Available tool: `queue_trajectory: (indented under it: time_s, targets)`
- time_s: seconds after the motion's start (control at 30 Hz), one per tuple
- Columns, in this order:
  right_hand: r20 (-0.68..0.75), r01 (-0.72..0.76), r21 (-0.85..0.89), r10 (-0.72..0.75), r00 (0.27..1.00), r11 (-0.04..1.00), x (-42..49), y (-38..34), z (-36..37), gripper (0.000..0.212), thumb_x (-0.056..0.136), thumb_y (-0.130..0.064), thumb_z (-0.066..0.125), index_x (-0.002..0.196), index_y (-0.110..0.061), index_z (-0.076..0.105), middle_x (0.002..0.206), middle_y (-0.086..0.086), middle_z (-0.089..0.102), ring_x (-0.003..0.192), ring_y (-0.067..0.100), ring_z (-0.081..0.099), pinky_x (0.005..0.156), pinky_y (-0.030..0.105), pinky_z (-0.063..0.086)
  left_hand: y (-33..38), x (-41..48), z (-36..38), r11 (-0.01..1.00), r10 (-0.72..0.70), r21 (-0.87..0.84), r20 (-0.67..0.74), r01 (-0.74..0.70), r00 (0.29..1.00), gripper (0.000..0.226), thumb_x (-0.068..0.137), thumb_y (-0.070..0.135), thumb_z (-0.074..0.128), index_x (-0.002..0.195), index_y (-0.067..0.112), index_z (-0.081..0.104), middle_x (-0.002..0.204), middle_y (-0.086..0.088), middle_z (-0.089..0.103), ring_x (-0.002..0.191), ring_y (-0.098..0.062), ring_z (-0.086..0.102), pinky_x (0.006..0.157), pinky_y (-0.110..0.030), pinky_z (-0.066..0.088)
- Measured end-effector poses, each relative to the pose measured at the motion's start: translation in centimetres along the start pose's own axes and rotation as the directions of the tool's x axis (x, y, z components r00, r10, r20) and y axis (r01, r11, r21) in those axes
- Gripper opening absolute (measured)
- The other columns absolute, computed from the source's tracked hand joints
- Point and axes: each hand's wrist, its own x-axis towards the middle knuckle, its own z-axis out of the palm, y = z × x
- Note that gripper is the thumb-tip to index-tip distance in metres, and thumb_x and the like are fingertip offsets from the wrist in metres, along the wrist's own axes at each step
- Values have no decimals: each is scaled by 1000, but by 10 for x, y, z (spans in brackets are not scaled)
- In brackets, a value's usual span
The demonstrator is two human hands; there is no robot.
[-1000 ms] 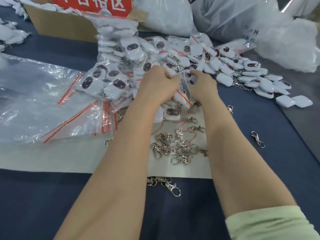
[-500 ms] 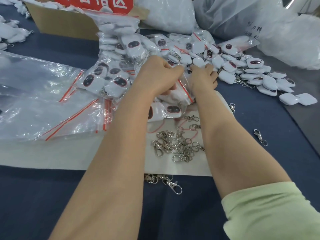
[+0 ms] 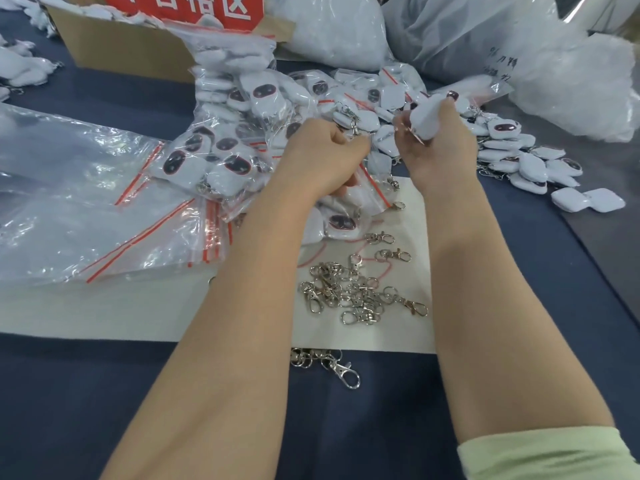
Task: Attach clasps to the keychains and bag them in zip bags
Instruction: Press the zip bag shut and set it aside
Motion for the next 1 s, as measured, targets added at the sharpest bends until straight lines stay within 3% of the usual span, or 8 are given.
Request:
queue_trajectory:
  time_s: [0.17, 0.3, 0.4, 0.5, 0.6, 0.77, 0.87, 1.0]
  targets:
    - [22, -106, -392, 125, 992, 914, 4, 3, -22, 32, 101, -38, 46, 85, -11, 51, 64, 1, 47, 41, 8, 41, 38, 17, 30, -3, 1, 4, 1000, -12, 15, -3, 12, 1000, 26, 90, 26, 57, 68, 14, 52, 60, -1, 64, 57, -18, 64, 69, -39, 60]
    - [127, 35, -521, 37, 991, 853, 2, 15, -28, 32, 91, -26, 64, 71, -17, 43, 56, -3, 34, 39, 6, 25, 38, 19, 18, -4, 2, 5, 999, -3, 44, 0, 3, 1000, 27, 91, 25, 55, 67, 13, 52, 58, -1, 63, 47, -13, 60, 61, -33, 58]
    - [171, 111, -514, -25, 985, 851, 1, 19, -23, 29, 93, -31, 61, 73, -14, 49, 61, -1, 49, 41, 8, 35, 40, 19, 26, -4, 3, 6, 999, -4, 54, 3, 4, 1000, 26, 91, 25, 55, 68, 12, 52, 56, 0, 63, 44, -13, 59, 55, -30, 57]
    - [124, 67, -419, -16, 992, 906, 0, 22, -20, 40, 101, -41, 45, 84, -8, 59, 66, 5, 68, 42, 9, 50, 41, 18, 39, -4, 3, 6, 998, -5, 65, 2, 5, 1000, 27, 91, 26, 55, 68, 13, 53, 56, 1, 63, 44, -13, 59, 52, -28, 56]
    - [116, 54, -382, -10, 993, 923, 0, 25, -21, 49, 105, -38, 33, 84, -3, 61, 60, 7, 70, 39, 10, 51, 40, 18, 41, -4, 3, 7, 998, -4, 62, 11, 3, 1000, 26, 92, 27, 55, 70, 12, 54, 56, 1, 63, 48, -17, 61, 53, -29, 57]
    - [177, -38, -204, 75, 981, 978, -3, 27, -20, 28, 101, -25, 50, 89, -1, 60, 67, 10, 70, 55, 14, 65, 51, 21, 54, -4, 3, 7, 996, 8, 86, 4, -8, 1000, 25, 92, 28, 55, 75, 10, 57, 56, 1, 63, 52, -20, 62, 51, -29, 56]
    - [243, 33, -266, 34, 969, 963, -2, 28, -24, 10, 95, 0, 54, 88, -1, 61, 76, 10, 68, 68, 14, 68, 68, 26, 57, -4, 3, 7, 996, 7, 89, 5, -8, 1000, 23, 92, 28, 54, 80, 9, 59, 58, 1, 63, 47, -15, 61, 49, -27, 55]
    - [344, 130, -288, -24, 939, 949, -5, 27, -26, 7, 93, 4, 55, 91, -1, 57, 83, 10, 64, 70, 12, 68, 65, 23, 56, -4, 4, 9, 997, 11, 80, 2, -12, 1000, 22, 92, 27, 54, 87, 7, 61, 60, 0, 64, 45, -10, 59, 56, -31, 58]
